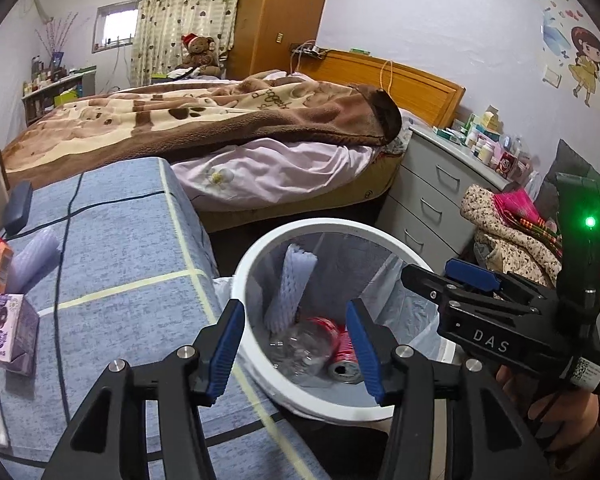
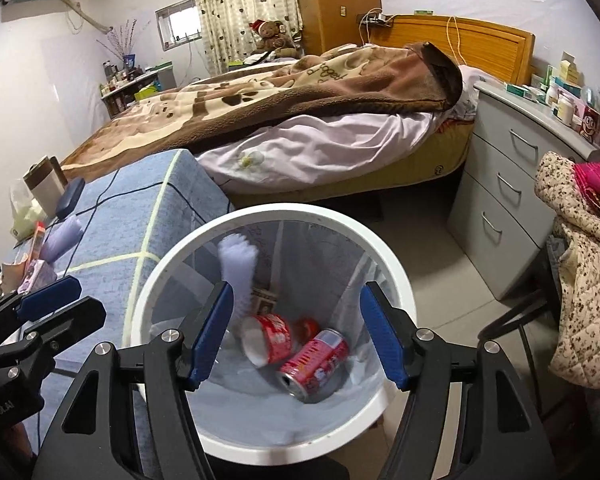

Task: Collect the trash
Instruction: 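Open the left gripper over the bin while the right gripper drops the can in, then move both open grippers back over the trash, left gripper toward the white foam block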

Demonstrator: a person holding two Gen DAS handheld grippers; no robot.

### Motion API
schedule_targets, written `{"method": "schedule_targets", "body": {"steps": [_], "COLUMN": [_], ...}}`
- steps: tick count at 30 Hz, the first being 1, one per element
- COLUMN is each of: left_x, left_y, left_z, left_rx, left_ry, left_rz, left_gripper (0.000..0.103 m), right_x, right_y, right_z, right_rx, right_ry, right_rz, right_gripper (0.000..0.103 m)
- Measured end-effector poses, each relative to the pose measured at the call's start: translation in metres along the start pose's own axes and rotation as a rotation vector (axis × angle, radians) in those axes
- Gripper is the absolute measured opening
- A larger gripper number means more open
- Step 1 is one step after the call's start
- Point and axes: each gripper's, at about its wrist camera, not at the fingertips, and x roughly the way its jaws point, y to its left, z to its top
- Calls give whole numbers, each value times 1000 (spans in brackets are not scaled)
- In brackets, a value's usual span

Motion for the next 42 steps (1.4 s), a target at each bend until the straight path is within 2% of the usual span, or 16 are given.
{"method": "schedule_targets", "body": {"steps": [9,27,34,42], "left_x": [-28,-86,-105,-120], "left_y": [30,108,155,213], "left_z": [-4,-21,-42,-70], "left_rx": [-35,-130,-196,-291], "left_ry": [-39,-110,-105,-85], "left_rz": [48,176,264,356], "left_gripper": [53,53,53,53], "right_x": [-8,-14,0,18], "right_y": [24,99,143,187], "right_z": [3,10,5,1], "right_rx": [-23,-112,-203,-240], "right_ry": [-31,-108,-83,-21], "right_rz": [37,185,251,323], "right_gripper": [67,67,67,67]}}
